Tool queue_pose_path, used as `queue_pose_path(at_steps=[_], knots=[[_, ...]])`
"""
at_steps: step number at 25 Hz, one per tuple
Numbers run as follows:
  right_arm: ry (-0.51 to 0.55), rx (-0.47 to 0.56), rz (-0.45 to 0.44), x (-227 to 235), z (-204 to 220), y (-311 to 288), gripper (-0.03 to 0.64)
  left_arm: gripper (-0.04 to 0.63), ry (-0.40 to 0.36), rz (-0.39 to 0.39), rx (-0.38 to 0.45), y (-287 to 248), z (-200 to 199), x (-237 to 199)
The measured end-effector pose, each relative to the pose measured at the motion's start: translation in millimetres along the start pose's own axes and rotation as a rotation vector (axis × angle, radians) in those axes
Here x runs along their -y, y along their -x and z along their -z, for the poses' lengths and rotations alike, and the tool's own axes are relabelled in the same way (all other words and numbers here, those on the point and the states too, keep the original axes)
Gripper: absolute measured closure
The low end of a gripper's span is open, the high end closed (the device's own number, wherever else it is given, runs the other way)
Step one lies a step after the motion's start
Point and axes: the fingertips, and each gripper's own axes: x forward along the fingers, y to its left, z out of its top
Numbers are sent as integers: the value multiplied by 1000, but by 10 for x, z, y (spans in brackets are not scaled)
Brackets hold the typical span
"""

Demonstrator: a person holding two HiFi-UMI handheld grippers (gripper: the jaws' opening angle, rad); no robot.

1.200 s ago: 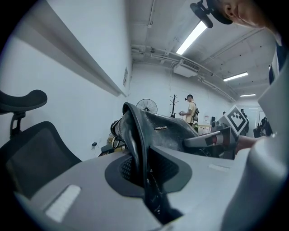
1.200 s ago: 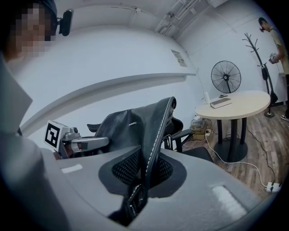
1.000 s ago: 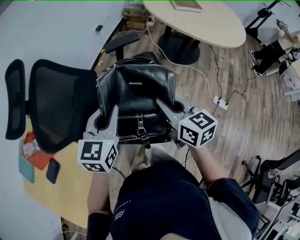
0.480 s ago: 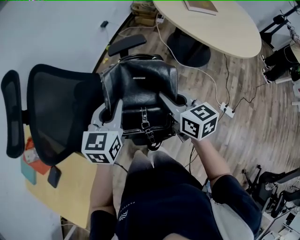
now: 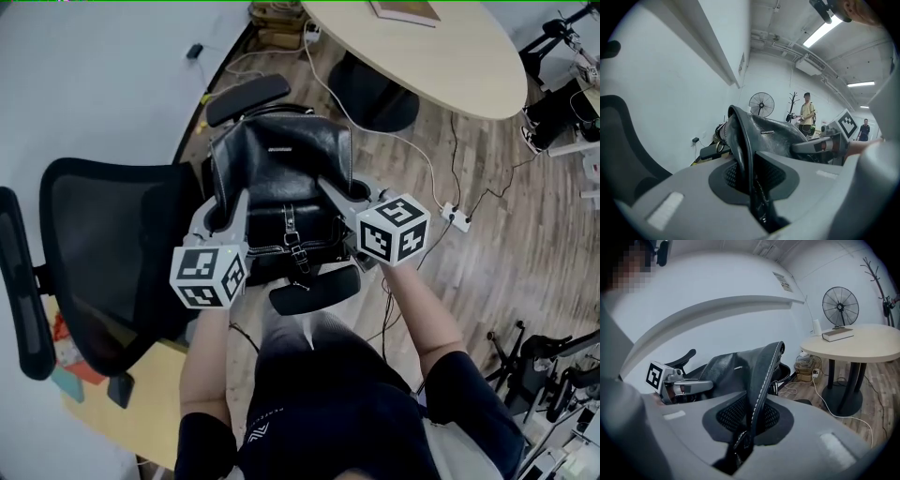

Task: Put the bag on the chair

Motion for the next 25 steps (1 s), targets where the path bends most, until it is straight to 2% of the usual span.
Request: queue_pose_path(at_steps=[13,21,25], knots=[[-86,15,83,729,406,-697,563,540,-32,111,-64,-949,429,-460],[-104,24,119,1040,601,-953,559,537,-51,151,-59,-1369,660,-637],[-110,25,142,1161,745,-1058,558,534,-44,151,-81,-1526,831,-710]])
